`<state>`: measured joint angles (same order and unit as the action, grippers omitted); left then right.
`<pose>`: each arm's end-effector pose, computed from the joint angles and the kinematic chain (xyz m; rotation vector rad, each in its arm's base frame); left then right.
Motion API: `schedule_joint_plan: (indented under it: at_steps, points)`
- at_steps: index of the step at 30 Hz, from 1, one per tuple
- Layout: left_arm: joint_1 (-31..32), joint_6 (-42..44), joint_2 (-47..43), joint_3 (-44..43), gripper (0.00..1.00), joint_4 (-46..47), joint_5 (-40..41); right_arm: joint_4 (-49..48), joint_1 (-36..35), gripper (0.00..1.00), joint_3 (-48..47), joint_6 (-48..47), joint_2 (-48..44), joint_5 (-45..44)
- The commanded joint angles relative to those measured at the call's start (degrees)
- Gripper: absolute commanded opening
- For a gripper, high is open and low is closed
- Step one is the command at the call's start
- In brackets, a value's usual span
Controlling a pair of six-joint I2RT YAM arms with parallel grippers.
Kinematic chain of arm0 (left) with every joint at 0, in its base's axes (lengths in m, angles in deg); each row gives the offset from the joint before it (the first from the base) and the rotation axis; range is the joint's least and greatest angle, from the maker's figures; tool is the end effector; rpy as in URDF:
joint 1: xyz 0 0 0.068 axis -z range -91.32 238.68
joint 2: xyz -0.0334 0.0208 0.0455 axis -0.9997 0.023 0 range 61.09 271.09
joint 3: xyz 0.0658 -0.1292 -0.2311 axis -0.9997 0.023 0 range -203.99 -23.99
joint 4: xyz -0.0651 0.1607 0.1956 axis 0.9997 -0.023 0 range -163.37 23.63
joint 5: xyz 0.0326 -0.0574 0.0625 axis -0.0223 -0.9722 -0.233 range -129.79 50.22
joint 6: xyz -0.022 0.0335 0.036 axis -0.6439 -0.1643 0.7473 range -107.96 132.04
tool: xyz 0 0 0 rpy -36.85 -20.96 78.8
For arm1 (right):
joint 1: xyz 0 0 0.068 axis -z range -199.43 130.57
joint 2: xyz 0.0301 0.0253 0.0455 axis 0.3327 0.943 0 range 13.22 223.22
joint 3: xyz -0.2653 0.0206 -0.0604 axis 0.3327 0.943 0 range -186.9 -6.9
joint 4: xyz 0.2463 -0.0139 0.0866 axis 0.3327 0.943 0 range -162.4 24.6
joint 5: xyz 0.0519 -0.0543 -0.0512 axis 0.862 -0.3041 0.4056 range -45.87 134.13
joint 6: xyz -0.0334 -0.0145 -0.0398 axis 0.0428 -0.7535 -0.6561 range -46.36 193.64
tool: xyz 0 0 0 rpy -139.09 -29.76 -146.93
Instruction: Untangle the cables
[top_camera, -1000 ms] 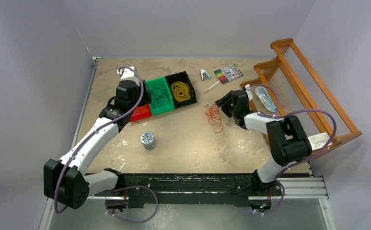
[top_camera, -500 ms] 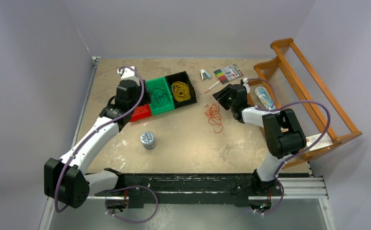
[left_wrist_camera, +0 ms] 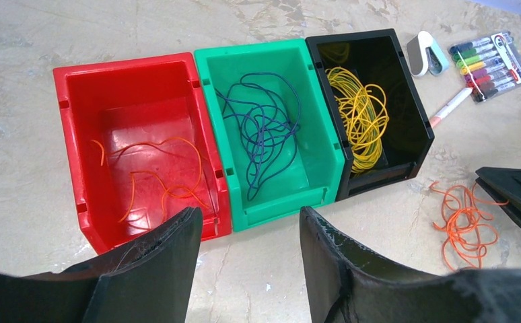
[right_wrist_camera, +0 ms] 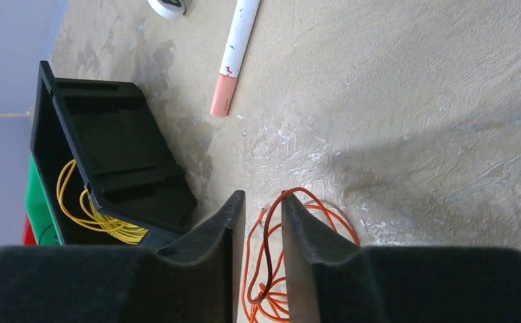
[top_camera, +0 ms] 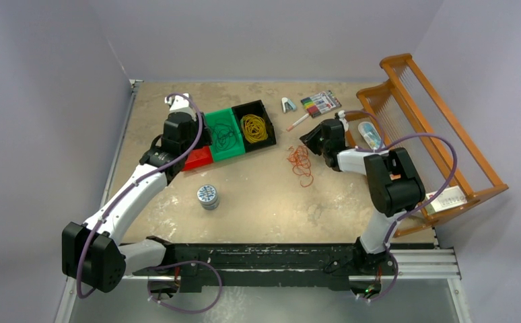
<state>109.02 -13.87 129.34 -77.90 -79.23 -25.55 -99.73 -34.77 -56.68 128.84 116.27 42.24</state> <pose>0.2570 -0.0859 0.3067 -0.2536 2.0233 -0.2539 0.3597 0.0974 0.1623 0.7379 1.9708 0.7316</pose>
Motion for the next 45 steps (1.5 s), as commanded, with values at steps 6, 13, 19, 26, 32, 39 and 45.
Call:
schedule_joint_plan:
  at_steps: [6, 13, 19, 26, 32, 39, 45]
  points:
    - [-0.11, 0.09, -1.53, -1.50, 0.55, 1.91, 0.92, -2.11, 0.22, 0.12, -0.54, -7.76, -7.42, 0.74]
    - [-0.09, -0.45, -1.46, -0.98, 0.55, 3.46, -0.42, -2.15, 0.22, 0.00, 1.51, -14.86, -14.24, 1.98]
    - [-0.12, -0.19, -0.98, -0.98, 0.56, 5.33, -3.63, -1.37, 0.22, 0.00, 1.68, -21.30, -20.98, 2.58]
    - [0.54, -1.51, 0.48, -0.85, 0.56, 9.10, -9.39, -0.23, 0.24, 0.00, 2.10, -29.07, -27.73, 10.73]
    - [3.06, -2.65, 1.31, -0.25, 0.56, 12.13, -10.90, 4.63, 0.05, 0.00, 2.61, -33.16, -32.83, 17.49]
    - [4.79, -2.54, 0.40, 1.11, 0.56, 14.01, -10.92, 8.31, -1.24, 0.00, 3.72, -34.90, -36.49, 23.57]
    - [4.88, -3.45, -1.99, 3.76, 0.56, 16.97, -12.05, 12.74, -5.85, 0.00, 4.23, -37.79, -39.78, 22.18]
